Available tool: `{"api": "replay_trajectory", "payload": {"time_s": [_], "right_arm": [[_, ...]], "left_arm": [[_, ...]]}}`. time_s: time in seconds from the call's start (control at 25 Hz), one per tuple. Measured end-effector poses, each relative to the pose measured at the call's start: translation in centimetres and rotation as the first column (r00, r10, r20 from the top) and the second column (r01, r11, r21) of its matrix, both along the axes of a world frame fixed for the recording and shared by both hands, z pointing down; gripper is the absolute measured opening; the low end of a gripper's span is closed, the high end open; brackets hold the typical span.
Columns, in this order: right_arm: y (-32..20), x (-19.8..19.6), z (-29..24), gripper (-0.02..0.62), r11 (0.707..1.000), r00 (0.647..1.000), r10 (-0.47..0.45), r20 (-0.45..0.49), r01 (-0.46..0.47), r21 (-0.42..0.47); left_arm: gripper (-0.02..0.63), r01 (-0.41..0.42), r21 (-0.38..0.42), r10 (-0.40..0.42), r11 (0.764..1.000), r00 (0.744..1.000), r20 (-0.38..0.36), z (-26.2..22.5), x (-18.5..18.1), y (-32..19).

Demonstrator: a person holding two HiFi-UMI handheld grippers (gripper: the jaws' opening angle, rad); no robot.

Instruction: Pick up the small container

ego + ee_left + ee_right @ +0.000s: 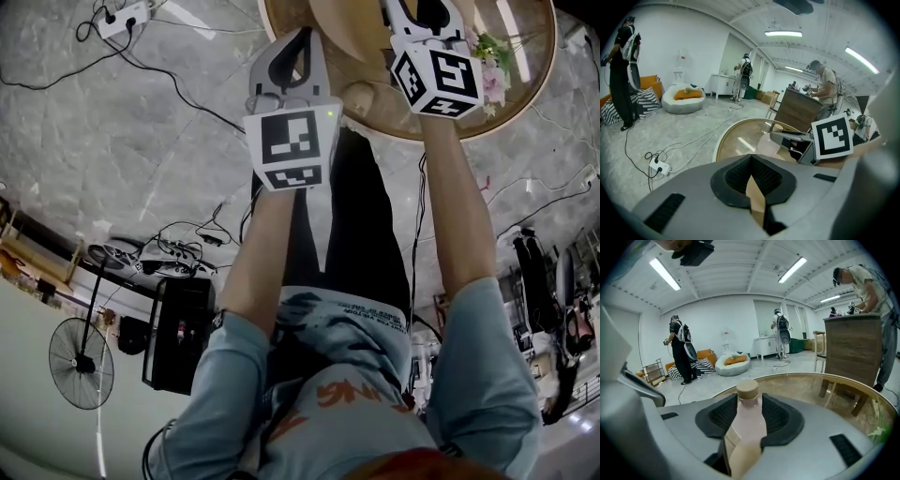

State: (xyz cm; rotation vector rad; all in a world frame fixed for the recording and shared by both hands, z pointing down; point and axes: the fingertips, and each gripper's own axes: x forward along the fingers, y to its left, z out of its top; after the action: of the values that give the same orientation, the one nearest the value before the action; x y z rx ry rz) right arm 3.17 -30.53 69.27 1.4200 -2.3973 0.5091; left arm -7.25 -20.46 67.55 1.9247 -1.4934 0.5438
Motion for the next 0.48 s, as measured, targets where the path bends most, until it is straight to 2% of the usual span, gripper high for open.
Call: {"api": "replay_trajectory", "payload": {"time_s": [0.2, 0.48], "right_arm": [[-0.2, -0.1, 0.3, 0.178, 0.999, 0.999, 0.001, -0.054, 0.001, 0.044], [-1.3, -0.5, 0.2, 0.179, 0.999, 0.998, 0.009, -0.067, -0.006, 0.048]], "left_arm": [[0.023, -0.002, -0.012, 0.002, 1.0, 1.0, 0.004, 0.6, -0.1, 0.2], [0.025, -0.043, -0.003, 0.043, 0.999, 0.999, 0.015, 0.5, 0.1, -0.5]]}}
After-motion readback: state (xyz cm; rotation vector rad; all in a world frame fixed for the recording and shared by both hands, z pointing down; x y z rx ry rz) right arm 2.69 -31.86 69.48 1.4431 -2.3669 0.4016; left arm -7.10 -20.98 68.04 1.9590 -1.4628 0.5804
